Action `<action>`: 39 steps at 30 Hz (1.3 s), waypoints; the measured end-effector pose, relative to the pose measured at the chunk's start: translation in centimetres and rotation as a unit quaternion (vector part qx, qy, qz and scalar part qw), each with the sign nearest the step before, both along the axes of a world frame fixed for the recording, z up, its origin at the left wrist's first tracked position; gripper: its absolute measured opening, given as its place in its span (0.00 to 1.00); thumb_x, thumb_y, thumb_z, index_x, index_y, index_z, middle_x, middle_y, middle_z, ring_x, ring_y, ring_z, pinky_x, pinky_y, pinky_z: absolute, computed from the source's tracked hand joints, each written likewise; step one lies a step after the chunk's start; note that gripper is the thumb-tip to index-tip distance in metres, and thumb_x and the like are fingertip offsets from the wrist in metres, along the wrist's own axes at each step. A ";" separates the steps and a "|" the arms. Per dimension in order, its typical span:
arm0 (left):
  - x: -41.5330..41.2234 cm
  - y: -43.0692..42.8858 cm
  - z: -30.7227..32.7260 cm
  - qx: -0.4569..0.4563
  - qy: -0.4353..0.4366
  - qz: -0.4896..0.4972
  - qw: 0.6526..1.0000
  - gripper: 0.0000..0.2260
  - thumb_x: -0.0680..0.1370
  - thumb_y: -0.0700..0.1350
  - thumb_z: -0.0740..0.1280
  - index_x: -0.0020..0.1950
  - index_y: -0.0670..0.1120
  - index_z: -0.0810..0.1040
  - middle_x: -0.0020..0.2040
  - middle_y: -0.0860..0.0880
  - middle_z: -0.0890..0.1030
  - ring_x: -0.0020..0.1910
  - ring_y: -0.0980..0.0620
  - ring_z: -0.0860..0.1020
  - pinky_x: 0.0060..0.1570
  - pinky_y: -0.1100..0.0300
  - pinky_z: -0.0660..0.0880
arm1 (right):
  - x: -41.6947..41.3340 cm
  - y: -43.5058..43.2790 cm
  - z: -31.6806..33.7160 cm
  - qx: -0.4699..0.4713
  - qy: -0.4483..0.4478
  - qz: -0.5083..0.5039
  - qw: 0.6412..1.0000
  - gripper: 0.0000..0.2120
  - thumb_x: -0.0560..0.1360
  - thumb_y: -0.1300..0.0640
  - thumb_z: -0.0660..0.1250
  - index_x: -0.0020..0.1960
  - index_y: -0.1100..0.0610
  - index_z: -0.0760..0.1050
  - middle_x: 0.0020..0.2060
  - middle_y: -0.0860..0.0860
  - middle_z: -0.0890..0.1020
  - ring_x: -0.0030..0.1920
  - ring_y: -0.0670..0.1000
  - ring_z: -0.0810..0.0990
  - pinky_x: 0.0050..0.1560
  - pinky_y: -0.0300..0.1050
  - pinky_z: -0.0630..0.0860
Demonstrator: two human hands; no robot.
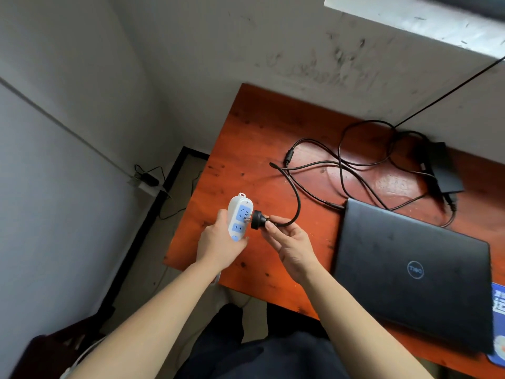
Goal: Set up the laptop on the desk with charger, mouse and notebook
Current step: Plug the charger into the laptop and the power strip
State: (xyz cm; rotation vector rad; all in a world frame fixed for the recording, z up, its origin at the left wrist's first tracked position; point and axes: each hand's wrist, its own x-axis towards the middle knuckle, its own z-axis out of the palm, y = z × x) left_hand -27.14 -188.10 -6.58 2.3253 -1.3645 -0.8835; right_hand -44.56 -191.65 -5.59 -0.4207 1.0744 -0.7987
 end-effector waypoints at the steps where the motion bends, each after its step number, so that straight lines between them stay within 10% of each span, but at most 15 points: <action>1: -0.1 0.0 0.1 0.001 0.001 0.002 1.000 0.23 0.67 0.57 0.74 0.49 0.54 0.62 0.40 0.51 0.80 0.38 0.45 0.78 0.32 0.58 0.69 | 0.0 0.2 0.0 -0.003 -0.006 -0.008 1.000 0.12 0.67 0.61 0.77 0.51 0.58 0.83 0.50 0.57 0.87 0.52 0.52 0.85 0.51 0.40 0.81; 22: -0.4 1.6 1.3 0.004 0.089 -0.054 0.995 0.28 0.66 0.51 0.73 0.62 0.60 0.64 0.45 0.57 0.78 0.40 0.57 0.77 0.33 0.65 0.70 | -1.3 0.3 0.5 -0.122 0.129 0.048 0.983 0.09 0.74 0.63 0.75 0.52 0.53 0.84 0.47 0.52 0.88 0.48 0.49 0.86 0.49 0.41 0.81; 27: -0.8 1.8 2.0 -0.030 0.227 -0.054 0.972 0.30 0.68 0.39 0.73 0.66 0.55 0.67 0.53 0.52 0.77 0.49 0.51 0.77 0.45 0.60 0.77 | -1.7 -0.5 0.8 -0.170 0.216 0.102 0.956 0.09 0.74 0.62 0.75 0.53 0.53 0.85 0.46 0.53 0.88 0.46 0.49 0.86 0.52 0.48 0.83; 39: 0.3 0.2 2.6 -0.033 0.222 -0.091 0.970 0.30 0.67 0.36 0.68 0.65 0.56 0.67 0.50 0.57 0.75 0.44 0.56 0.75 0.39 0.67 0.70 | -1.7 -2.2 2.0 -0.315 0.341 0.164 0.871 0.09 0.73 0.61 0.76 0.54 0.57 0.86 0.45 0.51 0.88 0.42 0.43 0.84 0.51 0.44 0.81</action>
